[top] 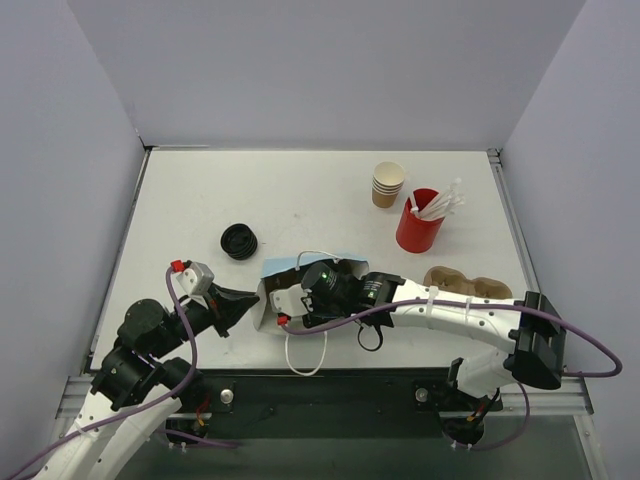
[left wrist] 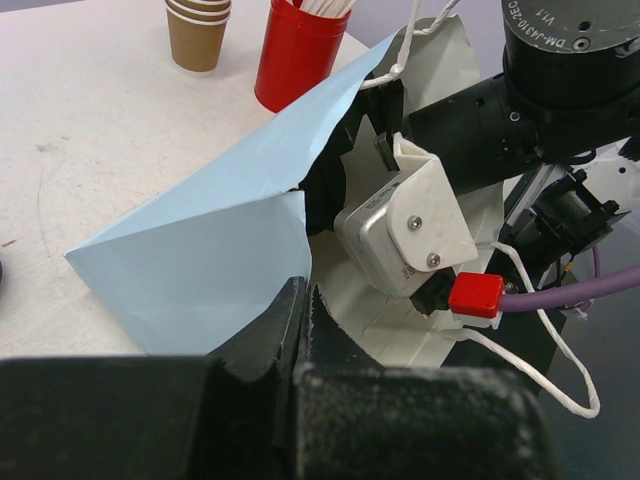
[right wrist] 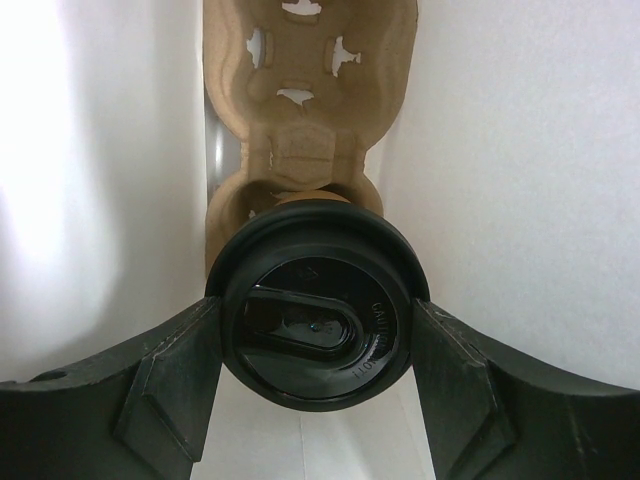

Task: Pack the takeout coffee

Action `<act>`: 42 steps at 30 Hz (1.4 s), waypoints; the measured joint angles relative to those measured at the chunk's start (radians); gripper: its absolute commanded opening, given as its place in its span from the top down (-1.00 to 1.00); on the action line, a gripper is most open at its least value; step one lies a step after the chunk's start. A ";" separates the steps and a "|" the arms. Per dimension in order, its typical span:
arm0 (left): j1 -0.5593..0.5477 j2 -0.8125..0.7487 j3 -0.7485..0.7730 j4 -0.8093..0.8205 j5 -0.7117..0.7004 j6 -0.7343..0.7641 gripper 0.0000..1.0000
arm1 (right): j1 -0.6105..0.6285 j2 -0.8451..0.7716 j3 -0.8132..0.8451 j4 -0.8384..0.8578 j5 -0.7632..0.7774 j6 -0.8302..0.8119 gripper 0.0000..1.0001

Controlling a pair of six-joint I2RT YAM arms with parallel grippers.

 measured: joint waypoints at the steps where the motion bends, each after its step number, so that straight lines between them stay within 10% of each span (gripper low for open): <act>1: 0.000 0.000 0.000 0.000 0.000 0.000 1.00 | -0.002 0.002 0.000 0.003 -0.002 0.000 0.15; 23: 0.000 0.032 0.000 0.014 0.009 -0.016 1.00 | -0.044 0.020 -0.069 0.124 -0.009 0.000 -0.01; 42: 0.000 0.071 0.004 0.024 0.011 -0.030 1.00 | -0.053 0.020 -0.078 0.150 -0.010 0.012 -0.69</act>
